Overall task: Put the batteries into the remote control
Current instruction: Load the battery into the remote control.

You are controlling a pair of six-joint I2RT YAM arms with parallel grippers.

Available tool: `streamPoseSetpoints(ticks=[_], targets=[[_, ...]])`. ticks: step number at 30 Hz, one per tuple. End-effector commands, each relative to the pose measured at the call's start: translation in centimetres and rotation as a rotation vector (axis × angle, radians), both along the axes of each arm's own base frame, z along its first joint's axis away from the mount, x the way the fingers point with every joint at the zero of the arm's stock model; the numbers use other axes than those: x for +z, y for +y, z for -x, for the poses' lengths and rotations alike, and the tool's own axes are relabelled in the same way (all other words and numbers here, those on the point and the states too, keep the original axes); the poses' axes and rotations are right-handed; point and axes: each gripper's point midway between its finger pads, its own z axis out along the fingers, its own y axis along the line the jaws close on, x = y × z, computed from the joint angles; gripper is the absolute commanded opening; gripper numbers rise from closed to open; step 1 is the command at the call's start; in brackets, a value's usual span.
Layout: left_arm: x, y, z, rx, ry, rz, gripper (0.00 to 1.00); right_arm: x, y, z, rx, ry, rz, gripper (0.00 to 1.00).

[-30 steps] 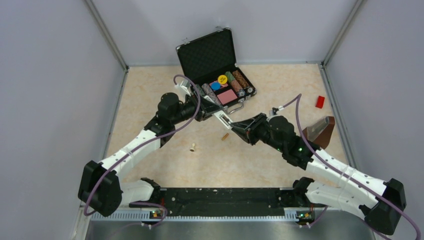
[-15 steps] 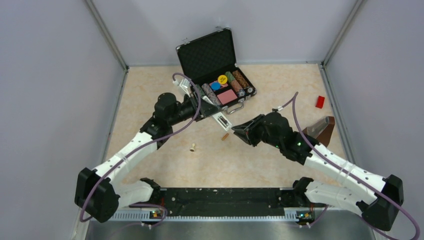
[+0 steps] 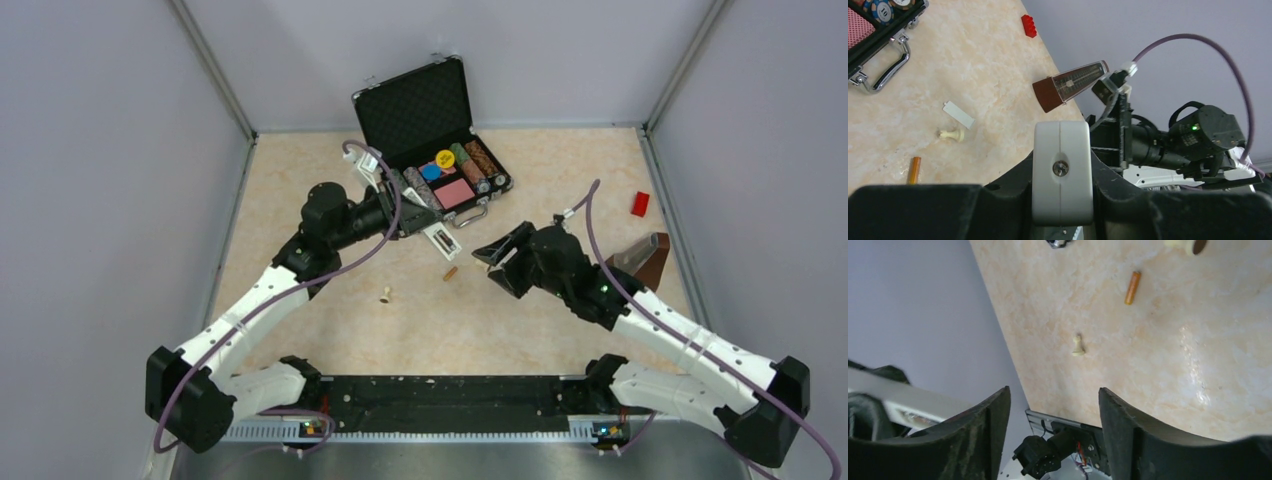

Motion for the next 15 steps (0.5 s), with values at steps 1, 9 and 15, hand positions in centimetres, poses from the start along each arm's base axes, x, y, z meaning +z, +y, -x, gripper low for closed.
streamPoseSetpoints(ticks=[1, 9, 15], targets=[[3.3, 0.1, 0.8, -0.036, -0.150, 0.011, 0.00, 6.3, 0.0, -0.8, 0.085, -0.297, -0.032, 0.68], [4.7, -0.9, 3.5, -0.217, -0.235, 0.046, 0.00, 13.1, 3.1, 2.2, 0.493, -0.784, -0.034, 0.82], [5.5, -1.7, 5.9, -0.400, -0.221, 0.062, 0.00, 12.5, 5.8, 3.9, 0.863, -0.865, 0.119, 0.79]])
